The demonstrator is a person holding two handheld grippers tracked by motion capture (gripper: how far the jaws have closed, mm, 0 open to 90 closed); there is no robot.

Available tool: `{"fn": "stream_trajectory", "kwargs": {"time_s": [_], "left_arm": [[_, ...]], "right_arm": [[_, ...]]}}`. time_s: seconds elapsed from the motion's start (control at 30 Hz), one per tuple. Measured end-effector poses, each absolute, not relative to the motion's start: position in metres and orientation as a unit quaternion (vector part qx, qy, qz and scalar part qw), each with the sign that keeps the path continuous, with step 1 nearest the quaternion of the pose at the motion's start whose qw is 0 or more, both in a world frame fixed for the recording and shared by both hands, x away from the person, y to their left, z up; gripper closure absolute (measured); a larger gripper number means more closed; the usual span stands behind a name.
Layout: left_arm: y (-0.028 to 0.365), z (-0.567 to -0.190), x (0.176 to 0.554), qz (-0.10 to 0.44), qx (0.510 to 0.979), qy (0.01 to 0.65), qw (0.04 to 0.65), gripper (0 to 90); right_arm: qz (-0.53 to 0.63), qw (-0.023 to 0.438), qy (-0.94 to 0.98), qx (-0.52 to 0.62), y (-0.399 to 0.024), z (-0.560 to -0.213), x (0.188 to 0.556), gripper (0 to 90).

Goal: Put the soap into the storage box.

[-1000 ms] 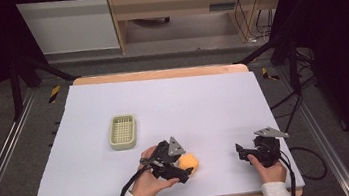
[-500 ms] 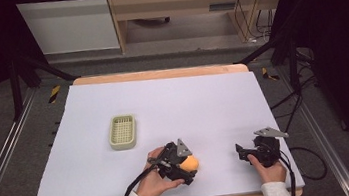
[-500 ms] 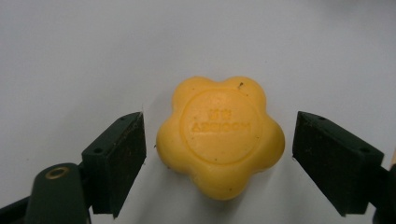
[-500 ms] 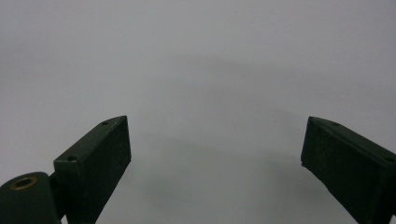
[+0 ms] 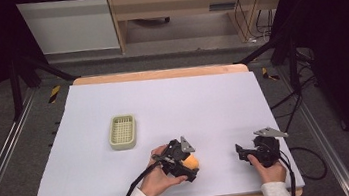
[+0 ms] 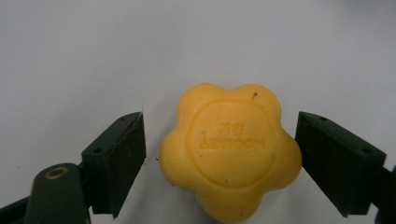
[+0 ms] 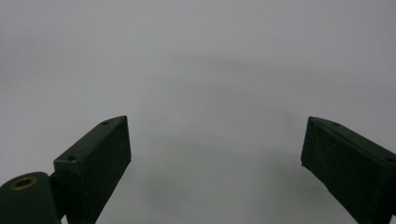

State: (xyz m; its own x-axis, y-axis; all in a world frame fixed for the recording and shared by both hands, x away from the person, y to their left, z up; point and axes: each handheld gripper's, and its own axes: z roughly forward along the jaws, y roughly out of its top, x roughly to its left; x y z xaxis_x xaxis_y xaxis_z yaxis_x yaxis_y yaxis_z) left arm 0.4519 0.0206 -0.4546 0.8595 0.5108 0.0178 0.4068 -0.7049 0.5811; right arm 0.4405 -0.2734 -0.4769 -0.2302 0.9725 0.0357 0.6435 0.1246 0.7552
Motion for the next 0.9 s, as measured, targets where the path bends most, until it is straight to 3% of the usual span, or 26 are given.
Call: {"fn": "stream_trajectory", "kwargs": {"time_s": [0.9], "left_arm": [[0.009, -0.468, 0.450, 0.096, 0.914, 0.284, 0.274, 24.2]], "right_arm": [[0.334, 0.241, 0.709, 0.573, -0.273, -0.477, 0.441, 8.7]]}}
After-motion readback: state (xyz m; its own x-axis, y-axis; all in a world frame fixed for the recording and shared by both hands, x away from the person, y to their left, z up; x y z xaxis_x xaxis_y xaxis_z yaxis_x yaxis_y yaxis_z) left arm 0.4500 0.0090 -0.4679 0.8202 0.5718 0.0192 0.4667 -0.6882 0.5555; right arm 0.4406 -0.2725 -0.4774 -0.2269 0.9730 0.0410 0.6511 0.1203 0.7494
